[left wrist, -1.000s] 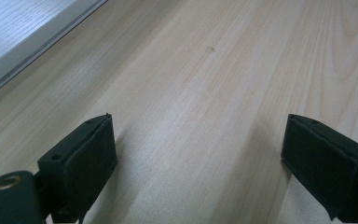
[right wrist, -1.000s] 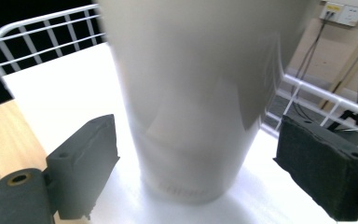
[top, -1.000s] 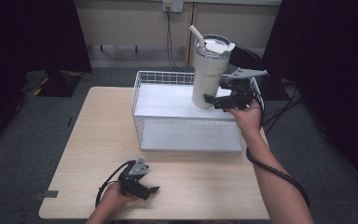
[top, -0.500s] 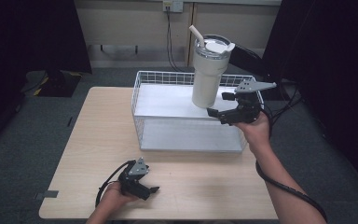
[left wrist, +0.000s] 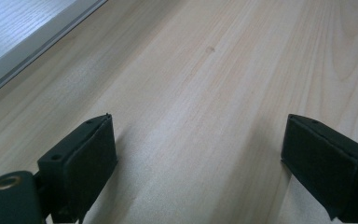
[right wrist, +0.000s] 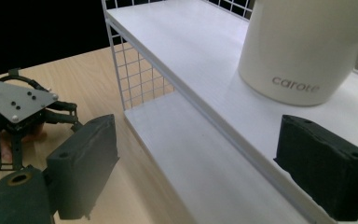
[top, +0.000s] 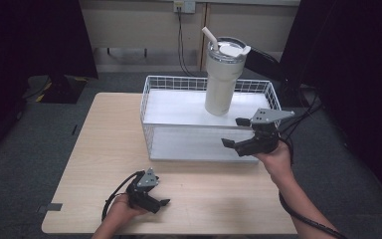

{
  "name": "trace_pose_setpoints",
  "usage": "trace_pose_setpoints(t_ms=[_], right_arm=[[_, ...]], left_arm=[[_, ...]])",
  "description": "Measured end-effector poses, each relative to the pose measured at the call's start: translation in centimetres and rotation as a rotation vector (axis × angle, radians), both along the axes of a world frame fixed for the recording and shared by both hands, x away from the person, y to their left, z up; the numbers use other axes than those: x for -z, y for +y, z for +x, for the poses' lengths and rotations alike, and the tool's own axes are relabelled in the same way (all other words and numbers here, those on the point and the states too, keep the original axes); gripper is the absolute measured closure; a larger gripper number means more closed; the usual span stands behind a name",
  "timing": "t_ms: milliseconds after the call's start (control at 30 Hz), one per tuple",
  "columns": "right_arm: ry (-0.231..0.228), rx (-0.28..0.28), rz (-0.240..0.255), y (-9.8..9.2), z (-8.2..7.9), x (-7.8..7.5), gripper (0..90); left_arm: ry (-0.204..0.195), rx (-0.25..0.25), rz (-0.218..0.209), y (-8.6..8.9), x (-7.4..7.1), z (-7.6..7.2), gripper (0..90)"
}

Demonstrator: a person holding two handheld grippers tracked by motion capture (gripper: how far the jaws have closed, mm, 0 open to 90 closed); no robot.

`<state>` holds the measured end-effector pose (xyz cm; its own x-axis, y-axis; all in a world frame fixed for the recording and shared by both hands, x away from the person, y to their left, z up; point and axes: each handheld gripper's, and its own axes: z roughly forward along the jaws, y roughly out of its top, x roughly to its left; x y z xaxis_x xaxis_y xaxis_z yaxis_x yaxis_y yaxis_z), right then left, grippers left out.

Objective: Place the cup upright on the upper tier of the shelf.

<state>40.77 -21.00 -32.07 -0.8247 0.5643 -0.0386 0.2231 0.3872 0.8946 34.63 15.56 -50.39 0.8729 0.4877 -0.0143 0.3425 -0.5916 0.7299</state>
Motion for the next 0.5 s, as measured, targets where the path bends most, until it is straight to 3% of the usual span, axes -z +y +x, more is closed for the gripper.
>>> trace_pose_setpoints(t_ms=[500], right_arm=[[0.037, -0.011, 0.032, -1.6, -1.9, 3.2, 12.3]], left_arm=[[0.000, 0.000, 0.000, 0.0, 0.0, 0.0, 9.5]])
